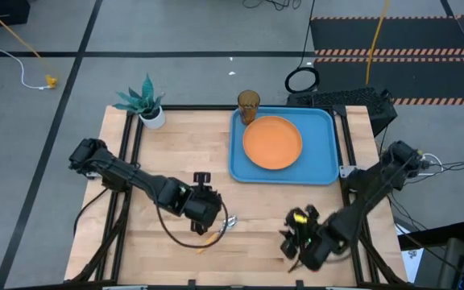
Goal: Pick and place plate/cup/fork/spoon on tray
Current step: Put the red fork on the blue serving tray to the right of the orange plate
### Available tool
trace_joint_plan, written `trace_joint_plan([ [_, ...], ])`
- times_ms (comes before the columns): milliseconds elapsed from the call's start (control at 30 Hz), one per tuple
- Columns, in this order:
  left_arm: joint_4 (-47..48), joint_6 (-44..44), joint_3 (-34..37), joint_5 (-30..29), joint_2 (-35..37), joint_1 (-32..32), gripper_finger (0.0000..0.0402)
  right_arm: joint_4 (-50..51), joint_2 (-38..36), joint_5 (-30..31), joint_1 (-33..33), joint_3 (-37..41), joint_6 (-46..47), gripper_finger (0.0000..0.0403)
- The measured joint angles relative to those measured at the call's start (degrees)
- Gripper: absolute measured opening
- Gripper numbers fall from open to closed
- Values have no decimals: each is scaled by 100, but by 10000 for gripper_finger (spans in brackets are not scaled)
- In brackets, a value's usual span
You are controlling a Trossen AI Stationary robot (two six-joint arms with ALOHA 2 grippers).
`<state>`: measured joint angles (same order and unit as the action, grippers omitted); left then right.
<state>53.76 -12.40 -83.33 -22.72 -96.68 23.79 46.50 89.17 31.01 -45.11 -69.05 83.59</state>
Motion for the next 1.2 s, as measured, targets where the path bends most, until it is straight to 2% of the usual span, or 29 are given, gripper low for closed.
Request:
trace_joint_plan([
  [133, -35, -118, 0, -1, 0, 117, 154, 1089, 728, -931, -241, -753, 1135, 139],
  [267, -35, -164, 0, -2, 0, 172, 154, 2067, 1447, -2450, -349, -1359, 2099, 139],
  [333, -37, -152, 0, -4, 0, 186, 154, 2221, 1703, -3084, -351, -1491, 2328, 139],
  [400, -37, -143, 0, -2, 0, 186, 154, 2103, 1864, -3370, -345, -1503, 2421, 139],
  [633, -45, -34, 0, -7, 0, 184, 154, 1932, 2072, -3390, -341, -1507, 2446, 139],
  [867, -52, 27, 0, -9, 0, 179, 154, 2258, 2072, -2696, -373, -1498, 2435, 139],
  [967, -100, 103, 0, -18, 0, 173, 154, 2220, 2072, -2656, -377, -1379, 2460, 139],
  [1200, -287, 178, 0, -24, 0, 136, 154, 1514, 2073, -2668, -375, -793, 2390, 139],
])
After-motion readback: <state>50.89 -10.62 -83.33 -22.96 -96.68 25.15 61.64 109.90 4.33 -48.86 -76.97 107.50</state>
